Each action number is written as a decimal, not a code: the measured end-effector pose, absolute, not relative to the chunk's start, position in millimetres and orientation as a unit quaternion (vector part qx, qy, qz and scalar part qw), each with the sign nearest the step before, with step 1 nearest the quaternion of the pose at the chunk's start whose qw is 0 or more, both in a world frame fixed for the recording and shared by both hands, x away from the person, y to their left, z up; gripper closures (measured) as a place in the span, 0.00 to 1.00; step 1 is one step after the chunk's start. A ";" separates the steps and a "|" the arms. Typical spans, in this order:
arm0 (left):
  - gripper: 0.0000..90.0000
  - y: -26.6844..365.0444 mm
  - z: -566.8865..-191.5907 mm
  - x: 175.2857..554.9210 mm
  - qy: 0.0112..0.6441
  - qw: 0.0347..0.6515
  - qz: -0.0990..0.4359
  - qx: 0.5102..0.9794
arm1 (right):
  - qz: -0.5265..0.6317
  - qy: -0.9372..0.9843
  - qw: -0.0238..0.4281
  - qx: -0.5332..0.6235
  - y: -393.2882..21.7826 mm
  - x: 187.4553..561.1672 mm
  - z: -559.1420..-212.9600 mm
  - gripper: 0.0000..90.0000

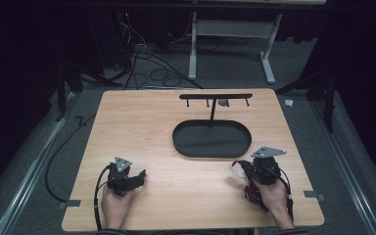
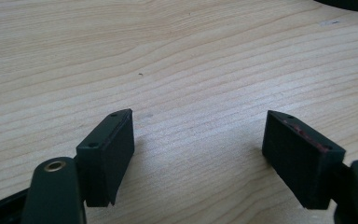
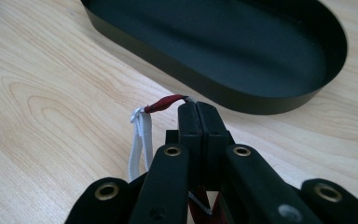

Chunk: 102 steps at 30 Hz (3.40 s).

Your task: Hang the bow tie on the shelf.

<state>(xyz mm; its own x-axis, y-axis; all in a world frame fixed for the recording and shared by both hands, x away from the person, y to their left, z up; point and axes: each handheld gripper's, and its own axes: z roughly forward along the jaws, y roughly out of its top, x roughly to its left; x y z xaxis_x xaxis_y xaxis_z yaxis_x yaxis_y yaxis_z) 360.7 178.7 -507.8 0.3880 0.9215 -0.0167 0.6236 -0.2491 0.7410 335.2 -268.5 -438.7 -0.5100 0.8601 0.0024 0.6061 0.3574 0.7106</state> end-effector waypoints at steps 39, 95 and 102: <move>0.28 178.7 -507.8 360.8 0.509 0.342 0.218 0.760 | 0.379 0.779 0.264 0.423 -269.4 340.1 -370.1 1.00; 0.28 178.9 -507.8 360.8 0.508 0.342 0.217 0.760 | 0.409 0.766 0.265 0.419 -251.3 396.6 -329.4 1.00; 0.28 178.9 -507.8 360.8 0.509 0.342 0.217 0.760 | 0.414 0.763 0.262 0.422 -247.3 406.5 -325.1 1.00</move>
